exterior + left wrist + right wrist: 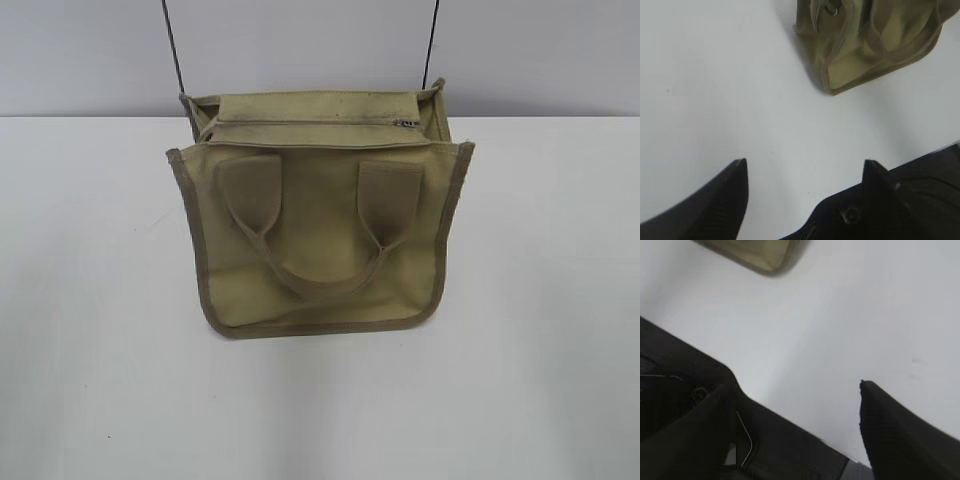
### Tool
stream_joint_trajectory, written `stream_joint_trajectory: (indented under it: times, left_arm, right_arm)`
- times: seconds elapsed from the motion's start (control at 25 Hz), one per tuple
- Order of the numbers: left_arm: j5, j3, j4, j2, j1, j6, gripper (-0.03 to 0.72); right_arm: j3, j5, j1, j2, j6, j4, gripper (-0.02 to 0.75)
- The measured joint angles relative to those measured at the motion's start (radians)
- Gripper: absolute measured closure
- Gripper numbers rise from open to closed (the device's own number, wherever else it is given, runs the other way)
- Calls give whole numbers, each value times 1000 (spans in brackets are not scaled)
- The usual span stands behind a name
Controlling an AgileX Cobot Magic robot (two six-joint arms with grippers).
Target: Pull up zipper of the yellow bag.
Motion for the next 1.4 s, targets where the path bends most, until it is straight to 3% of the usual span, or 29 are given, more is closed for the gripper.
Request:
stream_joint_trajectory:
  times: [0.28, 0.52, 0.84, 1.12, 1.4]
  left_arm:
    - [72, 107, 37, -334, -1, 47, 151]
    - [82, 246, 11, -492, -1, 83, 153]
    - [66, 262, -39, -509, -2, 132, 189]
    - [29, 276, -83, -509, -2, 223, 191]
    - [18, 284, -106, -509, -2, 239, 191]
  right_arm:
    - [233, 37, 0, -322, -3, 54, 172]
    - [329, 38, 0, -416, -4, 98, 172]
    - [391, -73, 0, -417, -58, 133, 172]
    - [395, -87, 0, -417, -74, 139, 173]
    - [395, -89, 0, -417, -75, 140, 174]
